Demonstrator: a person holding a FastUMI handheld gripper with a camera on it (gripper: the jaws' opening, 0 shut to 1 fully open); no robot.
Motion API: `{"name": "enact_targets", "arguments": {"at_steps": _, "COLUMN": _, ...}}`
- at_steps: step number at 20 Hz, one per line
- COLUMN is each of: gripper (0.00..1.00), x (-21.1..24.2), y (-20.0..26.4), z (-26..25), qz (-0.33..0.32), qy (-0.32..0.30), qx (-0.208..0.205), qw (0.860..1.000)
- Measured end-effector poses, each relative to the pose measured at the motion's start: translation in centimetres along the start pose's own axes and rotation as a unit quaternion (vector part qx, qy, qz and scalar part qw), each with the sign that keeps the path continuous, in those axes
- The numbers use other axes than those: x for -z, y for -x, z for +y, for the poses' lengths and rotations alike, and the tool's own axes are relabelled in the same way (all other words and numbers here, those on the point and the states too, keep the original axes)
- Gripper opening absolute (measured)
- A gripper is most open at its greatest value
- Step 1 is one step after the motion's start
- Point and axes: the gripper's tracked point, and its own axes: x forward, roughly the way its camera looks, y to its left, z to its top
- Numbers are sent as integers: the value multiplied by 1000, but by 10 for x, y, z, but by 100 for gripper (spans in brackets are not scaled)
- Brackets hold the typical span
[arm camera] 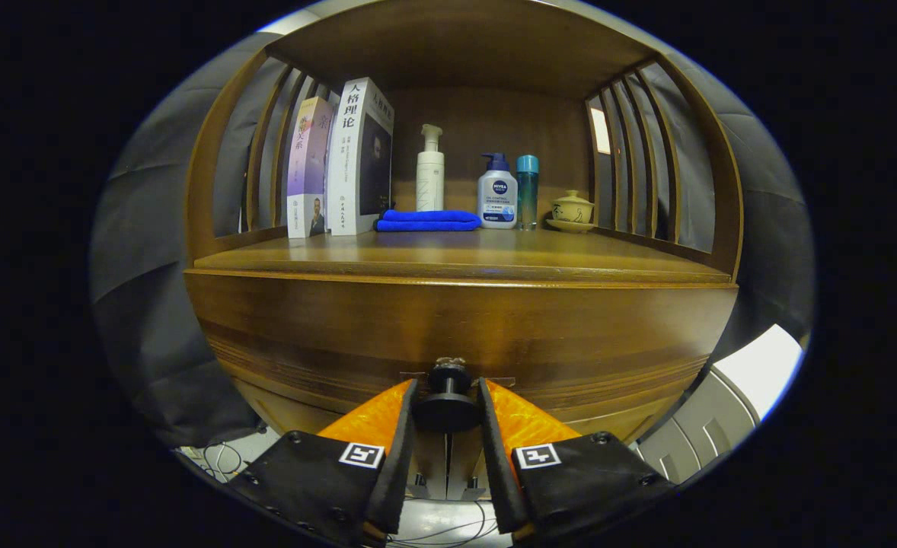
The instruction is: Pull open the drawer, take out the items inside it, and place them on the countertop above the cabinet.
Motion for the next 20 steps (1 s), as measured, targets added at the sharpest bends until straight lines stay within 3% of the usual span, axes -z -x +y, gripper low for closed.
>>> {"name": "enact_targets", "arguments": {"at_steps": 2, "gripper": 42, "x": -1, "y": 0, "z": 1, "qz": 1, "qy": -7, "qx": -7, "qw": 1000}}
{"name": "enact_targets", "arguments": {"at_steps": 4, "gripper": 42, "x": 0, "y": -1, "z": 0, "qz": -1, "qy": 1, "qx": -8, "qw": 1000}}
{"name": "enact_targets", "arguments": {"at_steps": 5, "gripper": 29, "x": -1, "y": -3, "z": 0, "qz": 2, "qy": 4, "qx": -7, "qw": 1000}}
{"name": "enact_targets", "arguments": {"at_steps": 7, "gripper": 29, "x": -1, "y": -2, "z": -1, "qz": 2, "qy": 10, "qx": -6, "qw": 1000}}
{"name": "enact_targets", "arguments": {"at_steps": 9, "gripper": 22, "x": 1, "y": -1, "z": -1, "qz": 0, "qy": 16, "qx": -8, "qw": 1000}}
{"name": "enact_targets", "arguments": {"at_steps": 20, "gripper": 22, "x": 9, "y": 20, "z": 1, "qz": 0, "qy": 22, "qx": -12, "qw": 1000}}
